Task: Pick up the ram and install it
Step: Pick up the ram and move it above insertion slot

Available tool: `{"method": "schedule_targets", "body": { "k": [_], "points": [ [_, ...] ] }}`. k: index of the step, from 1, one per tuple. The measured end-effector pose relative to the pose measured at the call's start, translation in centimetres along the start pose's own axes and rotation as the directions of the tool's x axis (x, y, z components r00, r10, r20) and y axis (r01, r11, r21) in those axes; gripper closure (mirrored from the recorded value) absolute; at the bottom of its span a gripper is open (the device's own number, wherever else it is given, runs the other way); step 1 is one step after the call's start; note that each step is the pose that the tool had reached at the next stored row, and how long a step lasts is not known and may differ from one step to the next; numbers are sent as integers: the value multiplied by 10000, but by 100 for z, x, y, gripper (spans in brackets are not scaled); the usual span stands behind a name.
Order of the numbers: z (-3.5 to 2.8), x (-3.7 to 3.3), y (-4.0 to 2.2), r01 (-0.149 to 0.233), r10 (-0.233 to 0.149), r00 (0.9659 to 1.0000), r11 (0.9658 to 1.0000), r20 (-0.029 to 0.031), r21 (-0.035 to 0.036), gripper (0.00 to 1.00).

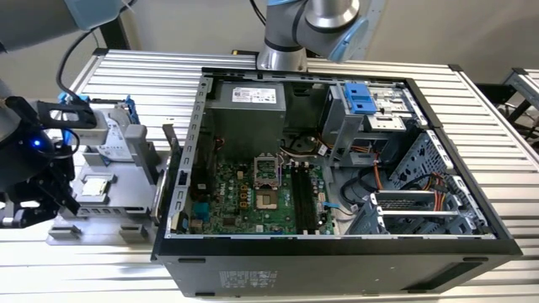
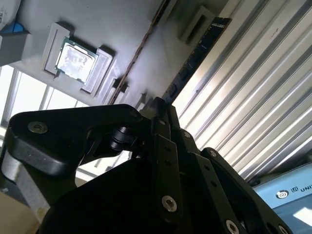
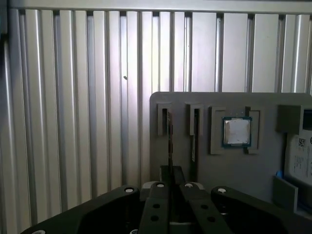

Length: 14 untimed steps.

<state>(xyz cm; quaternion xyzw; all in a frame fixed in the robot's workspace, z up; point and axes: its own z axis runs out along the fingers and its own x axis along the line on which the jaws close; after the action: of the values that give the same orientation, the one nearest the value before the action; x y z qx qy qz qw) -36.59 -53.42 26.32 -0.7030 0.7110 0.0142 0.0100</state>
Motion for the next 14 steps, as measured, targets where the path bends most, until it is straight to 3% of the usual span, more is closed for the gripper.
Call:
{"method": "schedule_targets", "body": {
  "k": [14],
  "points": [
    [-170,-6,1,11,-11,10000,10000,0,0,100]
  ]
}}
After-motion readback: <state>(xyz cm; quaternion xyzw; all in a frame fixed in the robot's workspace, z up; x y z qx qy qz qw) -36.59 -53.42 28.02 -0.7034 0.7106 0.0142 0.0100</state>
